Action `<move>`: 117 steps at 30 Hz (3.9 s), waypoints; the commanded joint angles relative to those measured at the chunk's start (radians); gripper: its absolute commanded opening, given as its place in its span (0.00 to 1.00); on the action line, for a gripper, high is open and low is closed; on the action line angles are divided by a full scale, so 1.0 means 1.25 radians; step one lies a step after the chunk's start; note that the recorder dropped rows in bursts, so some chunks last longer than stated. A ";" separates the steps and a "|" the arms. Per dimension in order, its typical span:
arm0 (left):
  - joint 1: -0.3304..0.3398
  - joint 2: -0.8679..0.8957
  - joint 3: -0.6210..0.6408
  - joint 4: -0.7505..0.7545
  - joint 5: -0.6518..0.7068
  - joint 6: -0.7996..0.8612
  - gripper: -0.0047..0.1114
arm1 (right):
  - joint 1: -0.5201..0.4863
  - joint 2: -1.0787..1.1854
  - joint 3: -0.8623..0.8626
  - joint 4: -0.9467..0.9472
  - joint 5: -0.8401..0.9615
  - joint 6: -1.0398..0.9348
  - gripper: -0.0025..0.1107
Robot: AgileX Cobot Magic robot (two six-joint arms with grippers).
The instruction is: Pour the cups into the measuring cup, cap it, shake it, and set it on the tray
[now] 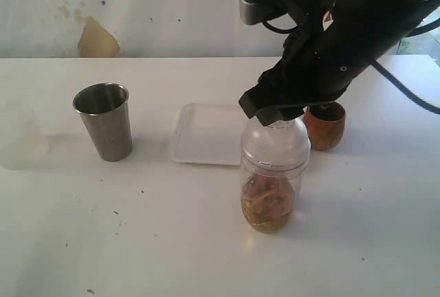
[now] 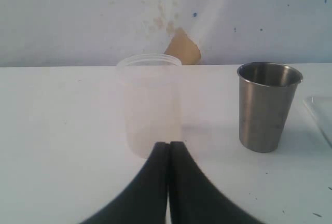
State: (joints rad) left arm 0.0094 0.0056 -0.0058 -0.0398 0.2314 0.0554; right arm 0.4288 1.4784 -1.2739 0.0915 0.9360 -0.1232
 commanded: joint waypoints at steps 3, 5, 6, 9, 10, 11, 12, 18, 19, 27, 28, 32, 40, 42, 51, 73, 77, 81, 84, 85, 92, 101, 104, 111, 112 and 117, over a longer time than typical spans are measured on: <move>0.004 -0.004 0.005 0.001 0.001 0.000 0.04 | 0.001 0.000 0.007 -0.009 0.055 -0.007 0.02; 0.004 -0.004 0.005 0.001 0.001 0.000 0.04 | 0.001 0.003 0.007 -0.006 0.053 -0.007 0.02; 0.004 -0.004 0.005 0.001 0.001 0.000 0.04 | 0.001 0.007 0.007 -0.006 0.056 -0.007 0.02; 0.004 -0.004 0.005 0.001 0.001 0.000 0.04 | 0.001 0.011 0.007 -0.004 0.058 -0.007 0.02; 0.004 -0.004 0.005 0.001 0.001 0.000 0.04 | 0.001 0.011 0.007 0.000 0.058 -0.007 0.02; 0.004 -0.004 0.005 0.001 0.001 0.000 0.04 | 0.001 0.011 0.007 0.001 0.060 -0.007 0.02; 0.004 -0.004 0.005 0.001 0.001 0.000 0.04 | 0.001 0.011 0.007 0.001 0.063 -0.007 0.03; 0.004 -0.004 0.005 0.001 0.001 0.000 0.04 | 0.001 0.005 0.006 0.002 0.055 -0.009 0.26; 0.004 -0.004 0.005 0.001 0.001 0.000 0.04 | 0.001 0.001 0.006 0.002 0.054 -0.011 0.31; 0.004 -0.004 0.005 0.001 0.001 0.000 0.04 | 0.001 -0.035 -0.024 -0.012 0.038 -0.012 0.45; 0.004 -0.004 0.005 0.001 0.001 0.000 0.04 | 0.001 -0.041 -0.027 -0.013 0.033 -0.012 0.45; 0.004 -0.004 0.005 0.001 0.001 0.000 0.04 | 0.001 -0.066 -0.035 -0.013 0.009 -0.012 0.45; 0.004 -0.004 0.005 0.001 0.001 0.000 0.04 | 0.001 -0.089 -0.031 -0.013 -0.002 -0.027 0.03; 0.004 -0.004 0.005 0.001 0.001 0.000 0.04 | 0.001 -0.085 -0.023 -0.014 -0.005 -0.028 0.02; 0.004 -0.004 0.005 0.001 0.001 0.000 0.04 | 0.001 -0.053 0.007 -0.019 0.015 -0.028 0.02; 0.004 -0.004 0.005 0.001 0.001 0.000 0.04 | 0.001 0.001 0.007 0.004 0.038 -0.027 0.02; 0.004 -0.004 0.005 0.001 0.001 0.000 0.04 | 0.001 0.015 0.007 0.023 0.047 -0.027 0.02; 0.004 -0.004 0.005 0.001 0.001 0.000 0.04 | 0.001 0.029 0.007 0.031 0.052 -0.027 0.02; 0.004 -0.004 0.005 0.001 0.001 0.000 0.04 | 0.001 0.036 0.007 0.031 0.060 -0.027 0.02; 0.004 -0.004 0.005 0.001 0.001 0.000 0.04 | 0.001 0.037 0.007 0.031 0.066 -0.027 0.02; 0.004 -0.004 0.005 0.001 0.001 0.000 0.04 | 0.001 0.037 0.007 0.029 0.085 -0.037 0.02; 0.004 -0.004 0.005 0.001 0.001 0.000 0.04 | 0.001 0.001 0.006 0.029 -0.044 -0.046 0.02; 0.004 -0.004 0.005 0.001 0.001 0.000 0.04 | 0.001 -0.034 0.006 0.029 -0.044 -0.048 0.03; 0.004 -0.004 0.005 0.001 0.001 0.000 0.04 | 0.001 -0.104 -0.046 0.026 -0.048 -0.048 0.14; 0.004 -0.004 0.005 0.001 0.001 0.000 0.04 | 0.001 -0.125 -0.059 0.024 -0.051 -0.048 0.14; 0.004 -0.004 0.005 0.001 0.001 0.000 0.04 | 0.001 -0.328 -0.015 -0.019 -0.179 -0.038 0.02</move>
State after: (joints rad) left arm 0.0094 0.0056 -0.0058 -0.0398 0.2314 0.0554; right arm 0.4288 1.1729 -1.3355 0.0863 0.7931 -0.1753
